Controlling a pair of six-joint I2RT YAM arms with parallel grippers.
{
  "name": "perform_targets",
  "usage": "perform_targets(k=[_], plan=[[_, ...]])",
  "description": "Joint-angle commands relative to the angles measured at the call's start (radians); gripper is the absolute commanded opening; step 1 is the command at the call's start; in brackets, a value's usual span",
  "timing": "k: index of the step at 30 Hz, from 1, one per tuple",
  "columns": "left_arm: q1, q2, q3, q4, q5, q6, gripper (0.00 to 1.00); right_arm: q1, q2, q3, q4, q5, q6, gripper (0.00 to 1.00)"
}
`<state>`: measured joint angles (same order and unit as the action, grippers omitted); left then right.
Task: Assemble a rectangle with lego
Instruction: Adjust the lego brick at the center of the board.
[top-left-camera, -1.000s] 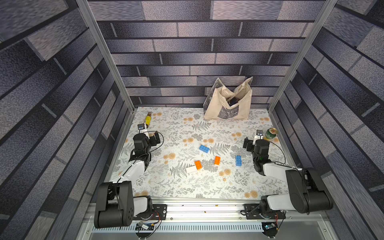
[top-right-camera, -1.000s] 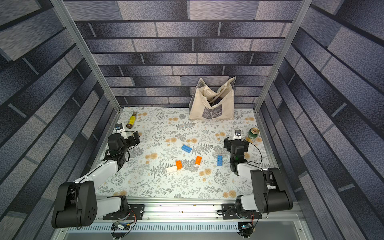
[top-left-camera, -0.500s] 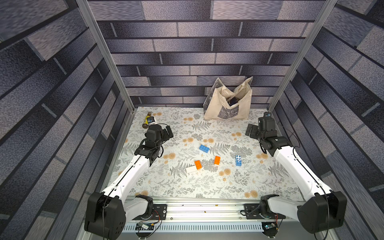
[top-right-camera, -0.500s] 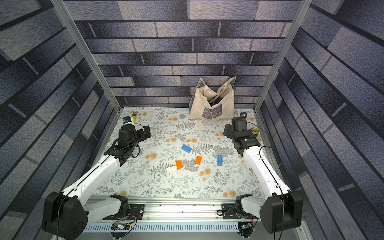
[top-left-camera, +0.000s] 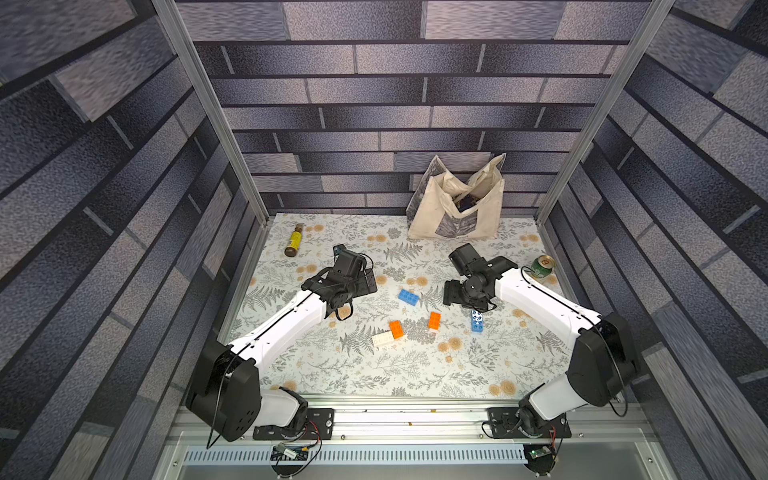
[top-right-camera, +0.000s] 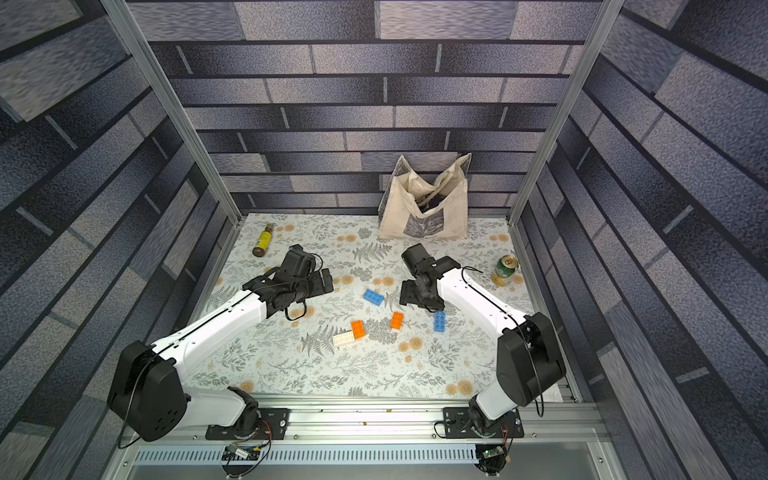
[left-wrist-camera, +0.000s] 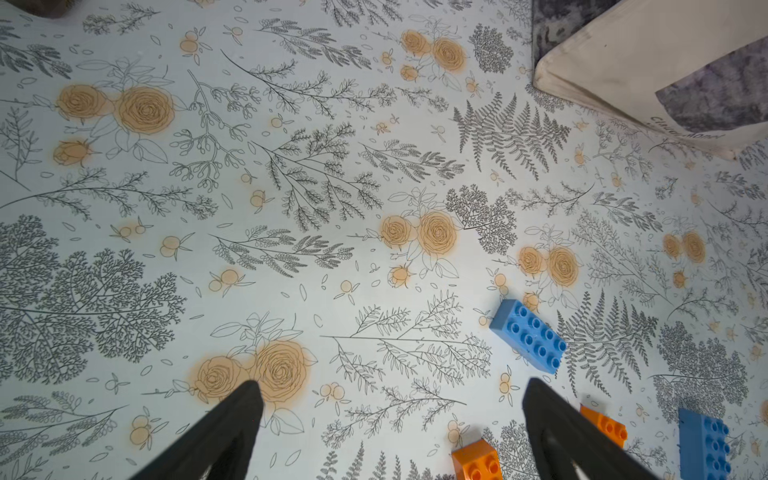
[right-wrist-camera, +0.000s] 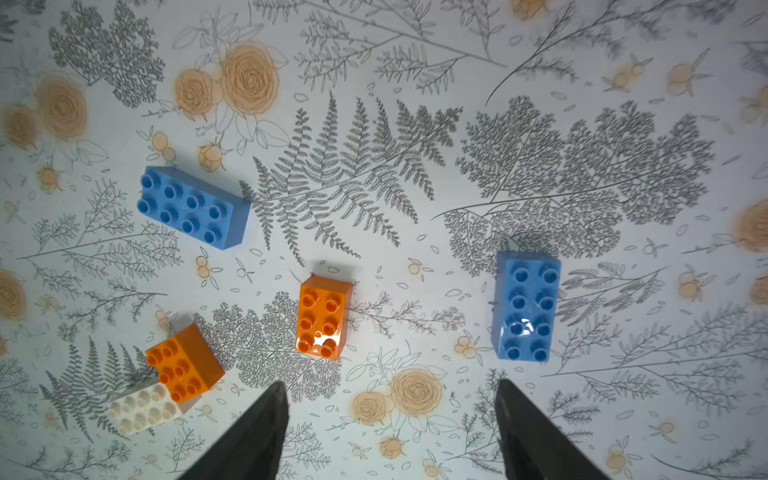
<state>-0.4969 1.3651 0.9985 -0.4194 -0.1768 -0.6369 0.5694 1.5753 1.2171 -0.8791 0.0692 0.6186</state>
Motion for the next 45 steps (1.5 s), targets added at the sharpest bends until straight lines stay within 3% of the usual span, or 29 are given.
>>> perform_targets(k=[1, 9, 16, 39, 45], plan=[[0.003, -0.007, -0.010, -0.008, -0.055, -0.035, 1.00, 0.030, 0.037, 0.037, -0.047, -0.078, 0.067, 0.80], [0.006, 0.027, 0.012, -0.009, -0.052, -0.027, 1.00, 0.067, 0.178, 0.127, -0.064, -0.108, 0.061, 0.81], [0.011, 0.008, -0.013, -0.010, -0.041, -0.024, 1.00, 0.067, 0.213, 0.126, -0.043, -0.128, 0.059, 0.80], [0.012, 0.007, -0.061, 0.012, -0.021, -0.053, 1.00, 0.069, 0.381, 0.153, 0.004, -0.149, -0.060, 0.37], [0.007, 0.008, -0.047, -0.013, 0.047, 0.001, 1.00, 0.070, 0.354, 0.140, -0.032, -0.147, -0.115, 0.27]])
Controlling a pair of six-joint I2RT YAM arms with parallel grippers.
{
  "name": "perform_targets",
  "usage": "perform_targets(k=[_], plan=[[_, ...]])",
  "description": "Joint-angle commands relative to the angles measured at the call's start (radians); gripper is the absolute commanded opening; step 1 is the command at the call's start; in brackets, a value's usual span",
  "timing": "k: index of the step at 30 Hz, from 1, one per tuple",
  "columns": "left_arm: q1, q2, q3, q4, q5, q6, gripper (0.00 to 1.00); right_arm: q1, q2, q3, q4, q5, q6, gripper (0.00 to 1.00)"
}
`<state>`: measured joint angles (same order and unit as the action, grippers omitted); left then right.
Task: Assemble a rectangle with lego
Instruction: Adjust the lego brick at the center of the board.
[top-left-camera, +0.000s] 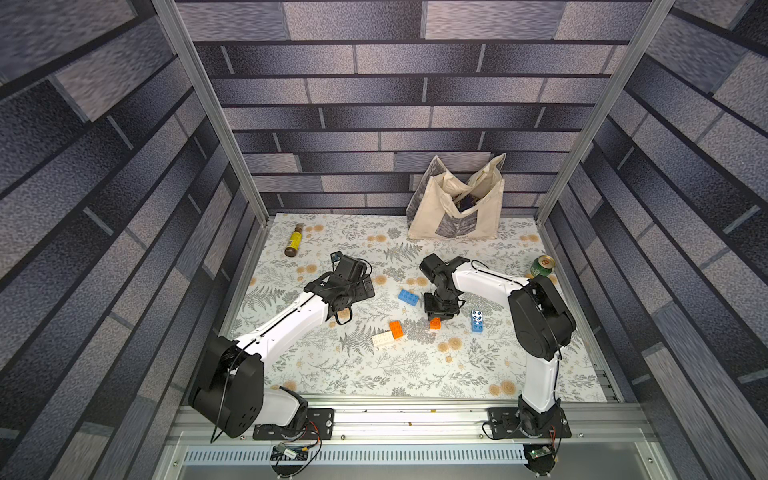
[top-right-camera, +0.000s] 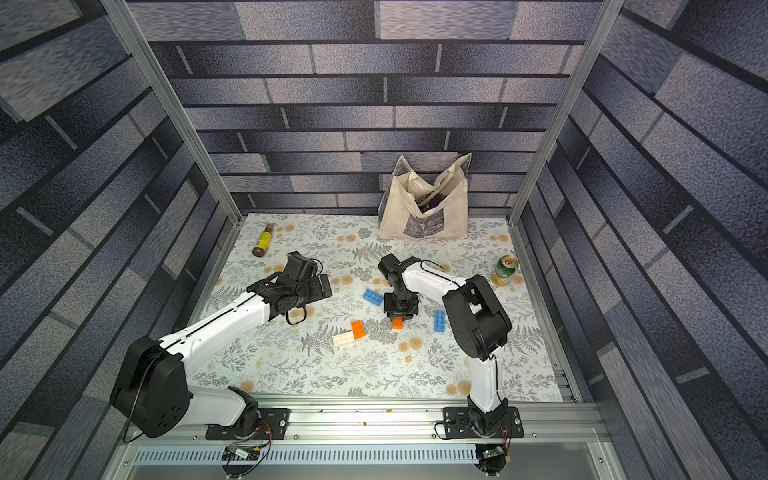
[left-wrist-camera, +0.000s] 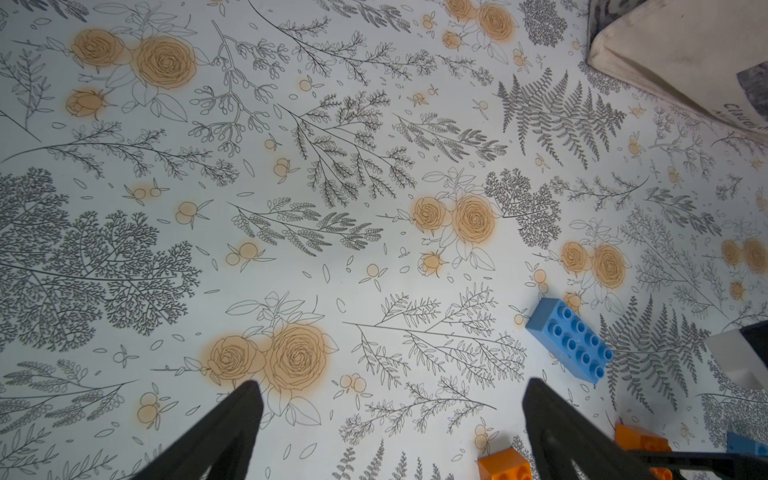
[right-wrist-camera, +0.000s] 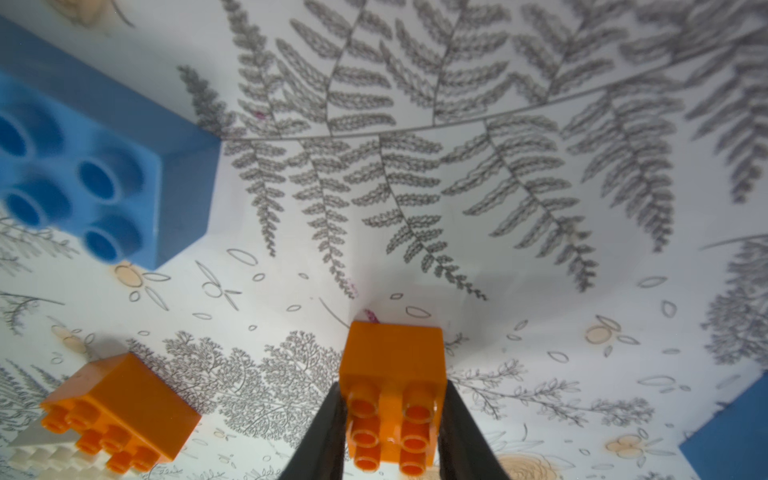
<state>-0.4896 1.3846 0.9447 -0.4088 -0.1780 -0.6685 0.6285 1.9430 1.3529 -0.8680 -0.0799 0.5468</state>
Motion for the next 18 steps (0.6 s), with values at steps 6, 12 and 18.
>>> perform_targets(k=[6, 12, 18], plan=[[-0.046, 0.025, 0.080, -0.226, 0.185, 0.066, 0.88, 0.011, -0.073, -0.060, -0.082, 0.073, -0.054, 0.21], [-0.142, 0.060, 0.118, -0.310, 0.220, 0.053, 0.82, 0.009, -0.129, -0.130, -0.001, 0.036, -0.042, 0.21], [-0.158, 0.055, 0.085, -0.289, 0.193, -0.006, 0.83, 0.011, -0.141, -0.137, 0.009, 0.035, -0.041, 0.51]])
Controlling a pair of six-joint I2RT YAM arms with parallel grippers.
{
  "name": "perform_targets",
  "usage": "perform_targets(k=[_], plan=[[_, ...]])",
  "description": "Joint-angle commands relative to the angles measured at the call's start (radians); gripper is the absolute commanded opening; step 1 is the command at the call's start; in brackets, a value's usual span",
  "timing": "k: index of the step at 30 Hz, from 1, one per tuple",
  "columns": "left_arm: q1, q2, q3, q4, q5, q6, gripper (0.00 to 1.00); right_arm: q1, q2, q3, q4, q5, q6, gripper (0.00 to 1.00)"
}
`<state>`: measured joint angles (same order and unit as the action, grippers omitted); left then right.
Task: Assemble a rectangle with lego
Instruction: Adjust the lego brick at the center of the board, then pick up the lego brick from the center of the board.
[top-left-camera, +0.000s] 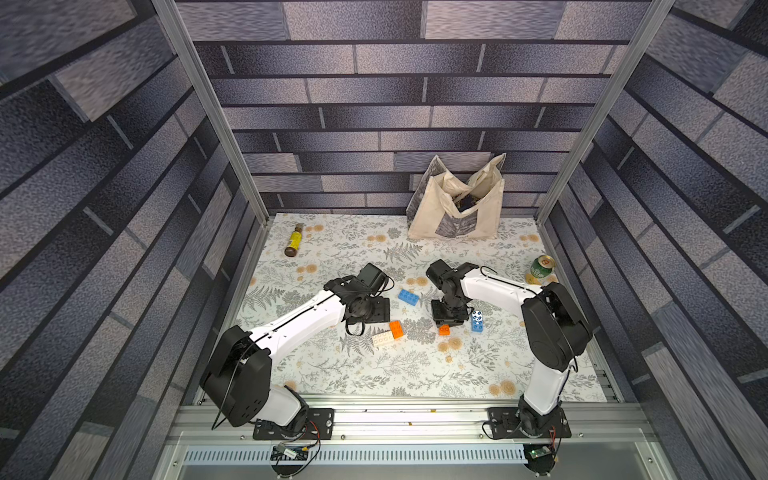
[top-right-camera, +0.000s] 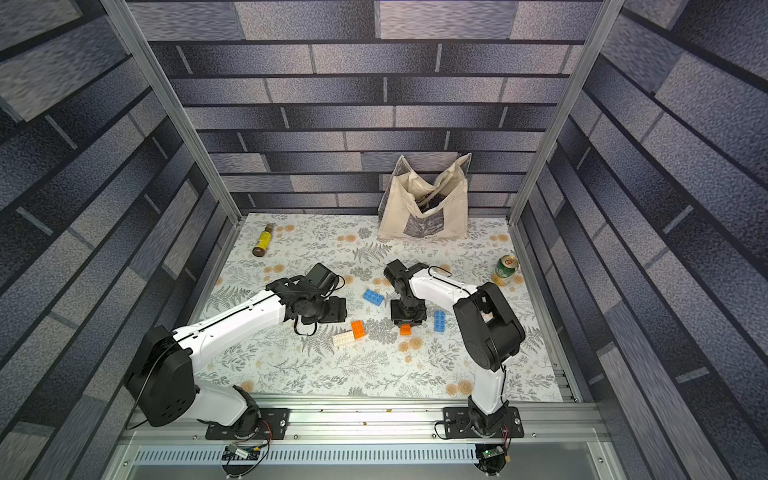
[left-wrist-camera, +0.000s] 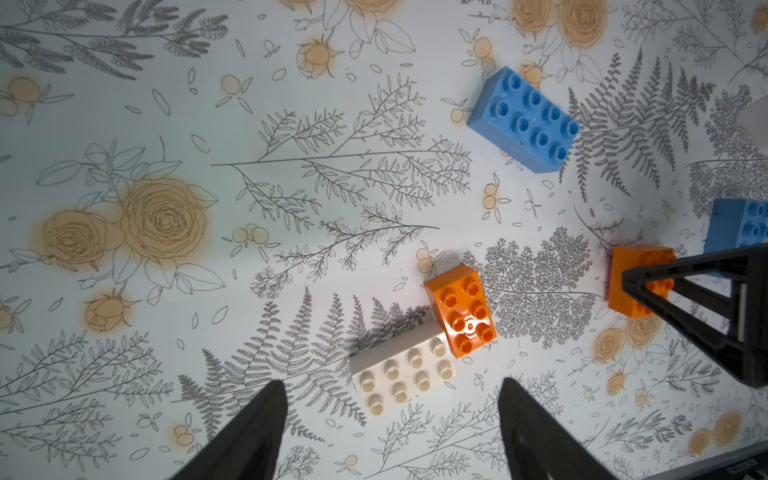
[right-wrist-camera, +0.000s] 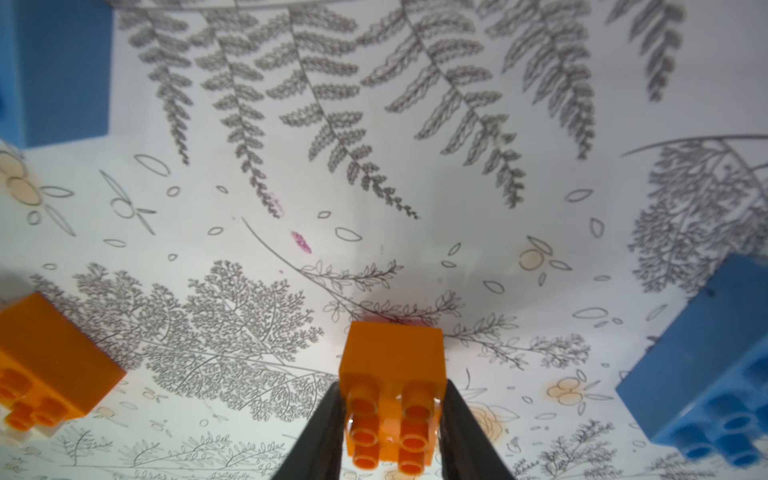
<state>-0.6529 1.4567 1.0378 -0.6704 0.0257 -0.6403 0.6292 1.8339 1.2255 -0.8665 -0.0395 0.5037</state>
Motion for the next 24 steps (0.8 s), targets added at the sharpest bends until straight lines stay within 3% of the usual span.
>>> perform_targets(k=[1, 9, 16, 24], plan=[[0.009, -0.029, -0.015, -0.022, -0.023, -0.039, 0.84, 0.010, -0.039, -0.008, 0.004, -0.001, 0.003, 0.57], [0.109, -0.097, -0.017, -0.020, -0.091, -0.059, 0.92, 0.033, -0.088, 0.071, -0.054, 0.025, 0.075, 0.62], [0.259, -0.101, -0.018, 0.028, 0.000, -0.024, 0.93, 0.089, 0.002, 0.192, -0.094, 0.056, 0.160, 0.59], [0.357, -0.098, -0.010, 0.020, 0.036, 0.014, 0.98, 0.197, 0.125, 0.388, -0.126, 0.013, 0.140, 0.53]])
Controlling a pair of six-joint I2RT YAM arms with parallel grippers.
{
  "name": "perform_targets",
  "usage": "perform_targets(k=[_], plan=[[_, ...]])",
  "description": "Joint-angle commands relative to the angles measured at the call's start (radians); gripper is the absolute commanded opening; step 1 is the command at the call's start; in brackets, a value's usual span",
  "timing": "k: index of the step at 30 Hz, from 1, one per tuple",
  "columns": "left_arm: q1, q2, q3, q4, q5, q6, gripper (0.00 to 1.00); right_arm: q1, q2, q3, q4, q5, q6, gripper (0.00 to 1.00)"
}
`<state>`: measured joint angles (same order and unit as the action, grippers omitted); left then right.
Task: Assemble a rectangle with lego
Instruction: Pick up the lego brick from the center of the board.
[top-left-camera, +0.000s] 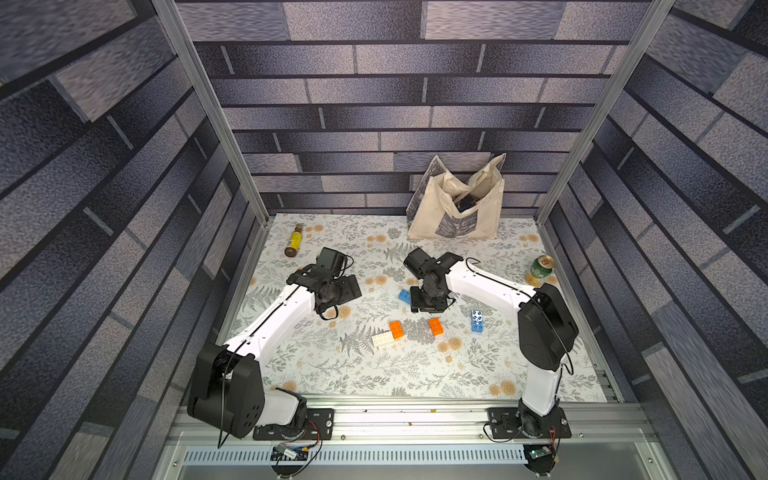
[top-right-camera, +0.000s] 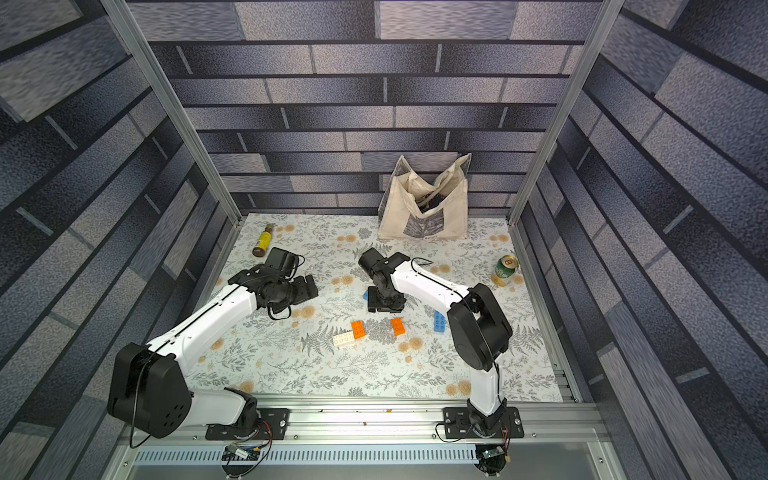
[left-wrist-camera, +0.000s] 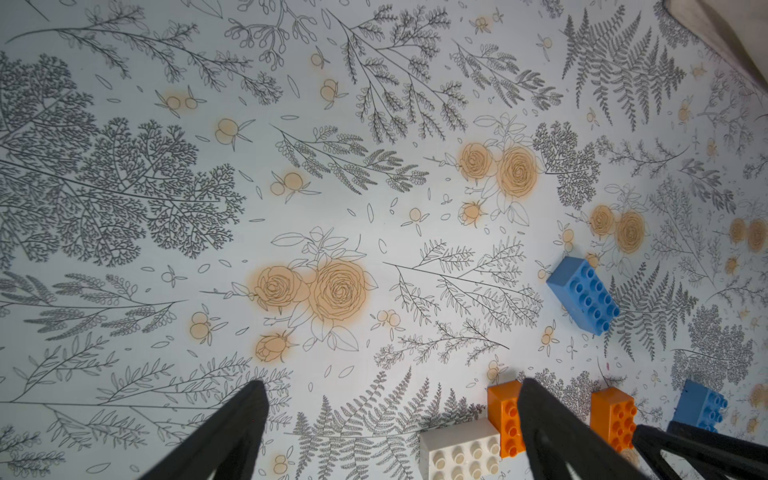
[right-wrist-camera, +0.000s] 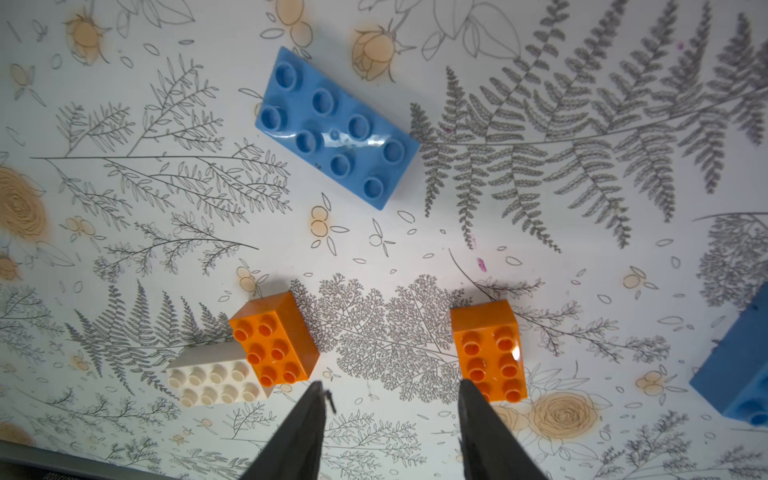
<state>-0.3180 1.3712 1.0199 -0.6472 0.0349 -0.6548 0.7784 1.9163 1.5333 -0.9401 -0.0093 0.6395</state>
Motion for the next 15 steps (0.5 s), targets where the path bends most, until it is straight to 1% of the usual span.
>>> perform_targets(k=[1, 6, 15], plan=[[0.034, -0.014, 0.002, 0.001, 0.032, 0.026, 0.98, 0.063, 0.065, 0.108, -0.070, -0.015, -0.001, 0.52], [0.070, -0.028, -0.023, 0.009, 0.045, 0.025, 1.00, 0.118, 0.178, 0.200, -0.115, -0.031, -0.006, 0.51], [0.093, -0.070, -0.069, 0.015, 0.037, 0.013, 1.00, 0.139, 0.244, 0.254, -0.157, -0.037, -0.023, 0.51]])
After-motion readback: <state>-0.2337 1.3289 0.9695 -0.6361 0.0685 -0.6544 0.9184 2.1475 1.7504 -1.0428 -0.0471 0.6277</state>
